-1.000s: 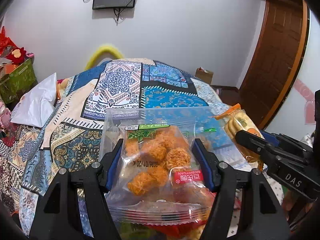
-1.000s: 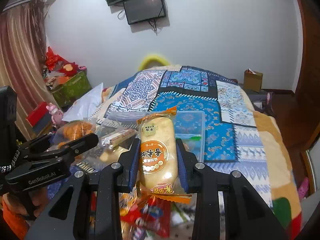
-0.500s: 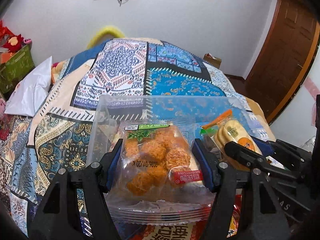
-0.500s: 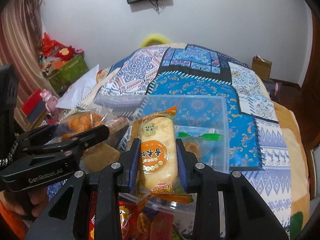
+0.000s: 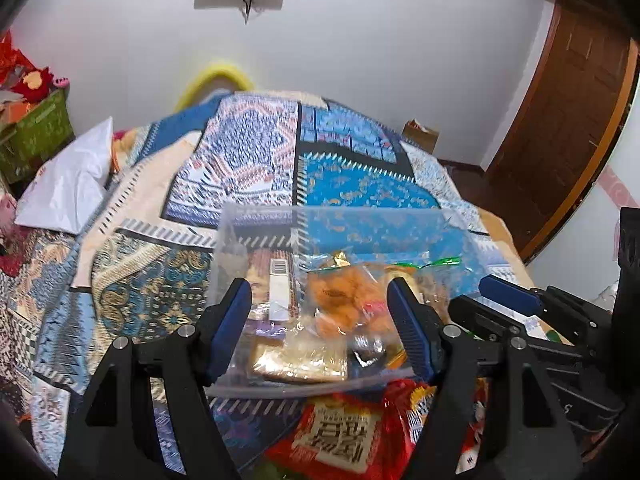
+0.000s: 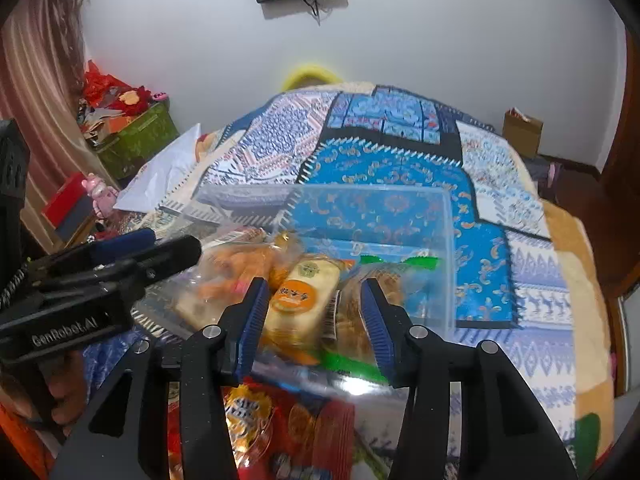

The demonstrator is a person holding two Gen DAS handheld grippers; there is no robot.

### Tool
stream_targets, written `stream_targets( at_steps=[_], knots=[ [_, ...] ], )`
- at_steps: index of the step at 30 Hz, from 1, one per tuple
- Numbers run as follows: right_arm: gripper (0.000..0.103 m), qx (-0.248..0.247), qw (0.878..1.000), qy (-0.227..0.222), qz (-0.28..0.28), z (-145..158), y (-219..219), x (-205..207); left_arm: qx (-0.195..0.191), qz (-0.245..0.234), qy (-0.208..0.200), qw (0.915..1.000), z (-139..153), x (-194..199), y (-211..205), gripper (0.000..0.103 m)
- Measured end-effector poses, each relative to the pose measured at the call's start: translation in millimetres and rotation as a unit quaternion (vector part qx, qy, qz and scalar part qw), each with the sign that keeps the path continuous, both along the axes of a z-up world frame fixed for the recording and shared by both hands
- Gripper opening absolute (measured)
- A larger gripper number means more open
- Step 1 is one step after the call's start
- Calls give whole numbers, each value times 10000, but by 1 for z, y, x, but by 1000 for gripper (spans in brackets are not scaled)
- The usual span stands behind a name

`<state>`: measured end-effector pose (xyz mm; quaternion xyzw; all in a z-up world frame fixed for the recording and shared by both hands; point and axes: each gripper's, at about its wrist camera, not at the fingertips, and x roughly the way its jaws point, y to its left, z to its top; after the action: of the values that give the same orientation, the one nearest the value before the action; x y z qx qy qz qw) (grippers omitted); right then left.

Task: Organize snacks
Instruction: 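Place puff bag and cream cake pack into the clear box, open both tools, then move left tool toward the yellow snack bag on the quilt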

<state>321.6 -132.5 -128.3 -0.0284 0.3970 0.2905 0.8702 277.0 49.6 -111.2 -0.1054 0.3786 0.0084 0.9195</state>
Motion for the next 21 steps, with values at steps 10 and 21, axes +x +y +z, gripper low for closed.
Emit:
stream_targets(
  at_steps=[10,21],
  knots=[
    [55,83,9994,-343,60,31,-10,-48,390,-62,-163,9991,24,-65,-4,79],
    [61,42,9995,-257,176,24,-16,-101,387,-135,209,9989,1,-127,-7,80]
  ],
)
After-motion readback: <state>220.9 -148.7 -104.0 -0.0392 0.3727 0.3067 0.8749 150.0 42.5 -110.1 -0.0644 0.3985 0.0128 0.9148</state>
